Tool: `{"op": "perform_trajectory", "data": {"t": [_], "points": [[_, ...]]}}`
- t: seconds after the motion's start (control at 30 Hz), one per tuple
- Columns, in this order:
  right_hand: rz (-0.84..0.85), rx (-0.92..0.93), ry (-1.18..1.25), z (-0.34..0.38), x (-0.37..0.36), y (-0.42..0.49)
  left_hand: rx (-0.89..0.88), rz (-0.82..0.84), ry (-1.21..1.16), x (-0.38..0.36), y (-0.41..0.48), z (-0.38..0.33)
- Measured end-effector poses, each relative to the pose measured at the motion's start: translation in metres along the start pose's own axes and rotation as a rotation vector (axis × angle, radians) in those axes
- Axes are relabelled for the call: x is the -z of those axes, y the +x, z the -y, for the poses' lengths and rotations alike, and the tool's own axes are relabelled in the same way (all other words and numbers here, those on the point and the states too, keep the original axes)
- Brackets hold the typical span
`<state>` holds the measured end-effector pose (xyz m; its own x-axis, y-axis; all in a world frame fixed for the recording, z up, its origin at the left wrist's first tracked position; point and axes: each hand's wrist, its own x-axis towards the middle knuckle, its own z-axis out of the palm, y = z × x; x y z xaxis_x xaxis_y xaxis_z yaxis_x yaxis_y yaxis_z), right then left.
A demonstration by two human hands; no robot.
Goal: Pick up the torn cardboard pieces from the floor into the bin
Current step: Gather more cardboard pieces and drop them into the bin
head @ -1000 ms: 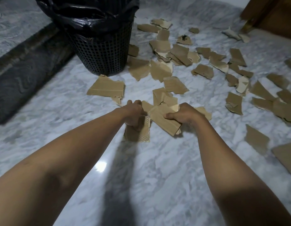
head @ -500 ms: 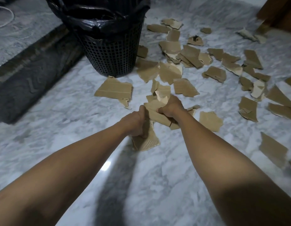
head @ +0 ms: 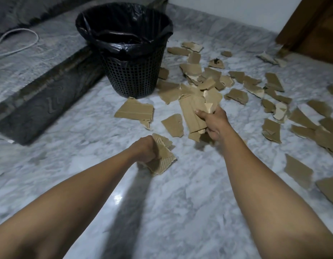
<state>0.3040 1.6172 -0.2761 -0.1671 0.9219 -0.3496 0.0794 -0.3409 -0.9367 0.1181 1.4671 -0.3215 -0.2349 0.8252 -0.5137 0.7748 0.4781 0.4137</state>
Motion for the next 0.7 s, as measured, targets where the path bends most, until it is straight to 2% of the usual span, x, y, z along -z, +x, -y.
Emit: {"op": "perform_trajectory", "data": {"t": [0.13,0.2,0.3,0.4,0.47,0.57,0.7], "points": [[-0.181,-0.012,0.102,-0.003,0.034,0.008,-0.09,-0.033,-0.223,0.005,0.007,-0.023],[-0.271,-0.076,0.051,-0.009,0.058,0.012,-0.115,-0.082,-0.278,0.006,0.015,-0.041],[-0.349,-0.197,-0.325,-0.025,0.099,0.021,-0.114,-0.139,-0.193,0.002,0.042,-0.066],[-0.27,-0.324,-0.774,-0.042,0.124,0.02,-0.073,-0.161,0.033,-0.002,0.065,-0.084],[-0.231,-0.358,-0.895,-0.049,0.13,0.019,-0.07,-0.166,0.086,-0.006,0.077,-0.091],[-0.23,-0.329,-0.914,-0.053,0.132,0.025,-0.008,-0.177,0.098,-0.014,0.09,-0.096],[-0.252,-0.298,-0.67,-0.046,0.13,0.029,0.074,-0.178,0.115,-0.014,0.098,-0.102]]}}
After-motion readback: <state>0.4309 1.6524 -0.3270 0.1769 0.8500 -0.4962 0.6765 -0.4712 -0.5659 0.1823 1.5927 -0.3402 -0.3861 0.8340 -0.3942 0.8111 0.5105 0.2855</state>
